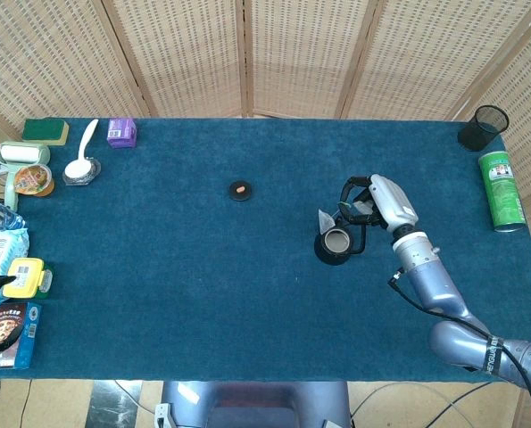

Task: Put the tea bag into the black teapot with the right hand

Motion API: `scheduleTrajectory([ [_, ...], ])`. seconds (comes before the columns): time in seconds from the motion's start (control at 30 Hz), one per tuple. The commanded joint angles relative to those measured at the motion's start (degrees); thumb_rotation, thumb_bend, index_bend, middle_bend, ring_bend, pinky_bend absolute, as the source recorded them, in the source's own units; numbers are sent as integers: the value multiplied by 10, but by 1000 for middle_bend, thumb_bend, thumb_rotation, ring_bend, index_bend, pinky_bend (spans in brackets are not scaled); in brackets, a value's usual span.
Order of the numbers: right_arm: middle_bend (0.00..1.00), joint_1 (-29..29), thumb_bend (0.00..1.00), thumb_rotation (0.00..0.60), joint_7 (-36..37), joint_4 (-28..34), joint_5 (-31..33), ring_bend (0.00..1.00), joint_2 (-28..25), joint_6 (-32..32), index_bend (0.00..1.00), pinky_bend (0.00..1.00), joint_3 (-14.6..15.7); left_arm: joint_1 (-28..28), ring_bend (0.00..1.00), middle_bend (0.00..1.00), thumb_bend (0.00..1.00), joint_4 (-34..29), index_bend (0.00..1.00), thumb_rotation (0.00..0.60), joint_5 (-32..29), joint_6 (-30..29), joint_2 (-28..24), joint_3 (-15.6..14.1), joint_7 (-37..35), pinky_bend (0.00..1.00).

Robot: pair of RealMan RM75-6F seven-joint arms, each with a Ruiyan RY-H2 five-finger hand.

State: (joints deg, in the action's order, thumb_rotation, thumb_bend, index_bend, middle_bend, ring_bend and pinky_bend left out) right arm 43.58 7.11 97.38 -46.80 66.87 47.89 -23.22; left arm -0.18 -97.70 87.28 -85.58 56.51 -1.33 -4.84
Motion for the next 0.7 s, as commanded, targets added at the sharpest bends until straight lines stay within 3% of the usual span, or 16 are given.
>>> scheduleTrajectory([
  [0.03, 1000, -4, 478, 600, 10, -4, -6, 1000, -5, -2, 700, 1000, -1, 0, 78, 189, 294, -1, 183, 600, 1, 0, 0, -1, 1, 127],
  [0.7, 1000, -27, 476, 600, 42, -1, -27, 1000, -21, -10, 701, 1000, 16, -3, 78, 189, 294, -4, 183, 600, 1, 3, 2, 0, 6, 127],
])
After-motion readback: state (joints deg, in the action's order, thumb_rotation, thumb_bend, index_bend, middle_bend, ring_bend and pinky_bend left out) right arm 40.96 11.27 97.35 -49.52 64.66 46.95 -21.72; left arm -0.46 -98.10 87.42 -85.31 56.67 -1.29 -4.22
